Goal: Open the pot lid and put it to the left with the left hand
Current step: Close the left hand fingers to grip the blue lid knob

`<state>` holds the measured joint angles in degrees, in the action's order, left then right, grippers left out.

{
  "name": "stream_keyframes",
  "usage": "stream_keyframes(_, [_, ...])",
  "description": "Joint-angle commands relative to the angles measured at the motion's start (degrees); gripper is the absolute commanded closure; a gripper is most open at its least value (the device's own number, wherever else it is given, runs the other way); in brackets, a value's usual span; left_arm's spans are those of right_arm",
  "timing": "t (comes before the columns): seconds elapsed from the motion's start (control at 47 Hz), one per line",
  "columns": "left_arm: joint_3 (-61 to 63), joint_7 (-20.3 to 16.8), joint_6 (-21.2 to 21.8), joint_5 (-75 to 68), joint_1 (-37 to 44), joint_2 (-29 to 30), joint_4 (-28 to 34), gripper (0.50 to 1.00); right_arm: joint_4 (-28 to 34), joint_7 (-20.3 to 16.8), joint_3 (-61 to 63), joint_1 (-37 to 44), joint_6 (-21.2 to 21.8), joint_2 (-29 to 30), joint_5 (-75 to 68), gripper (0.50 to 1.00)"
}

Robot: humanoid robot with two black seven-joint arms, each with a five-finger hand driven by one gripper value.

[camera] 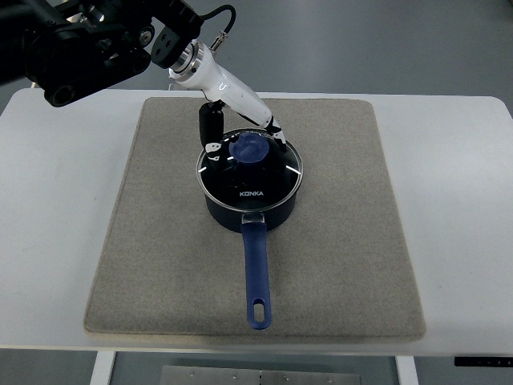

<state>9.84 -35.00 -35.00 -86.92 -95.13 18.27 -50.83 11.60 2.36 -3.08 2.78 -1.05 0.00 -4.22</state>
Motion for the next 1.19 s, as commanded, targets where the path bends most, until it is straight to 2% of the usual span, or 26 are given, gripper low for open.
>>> stream_keyframes(0.0, [0.00, 0.00, 0.00, -0.09, 0.03, 0.01, 0.03, 0.523, 0.00, 0.01, 0.00, 0.03, 0.00, 0.00, 0.00, 0.585])
stream_keyframes(0.787, [0.09, 0.00, 0.90, -1.23, 0.38, 0.45, -0.32, 0.516, 0.00, 0.01, 0.00, 0.03, 0.00, 0.00, 0.00, 0.585])
stream_keyframes(1.17, [0.09, 0.00, 2.22, -1.50, 0.38, 0.36, -0.50, 0.540, 0.00, 0.01, 0.00, -0.06, 0.00, 0.00, 0.00, 0.585])
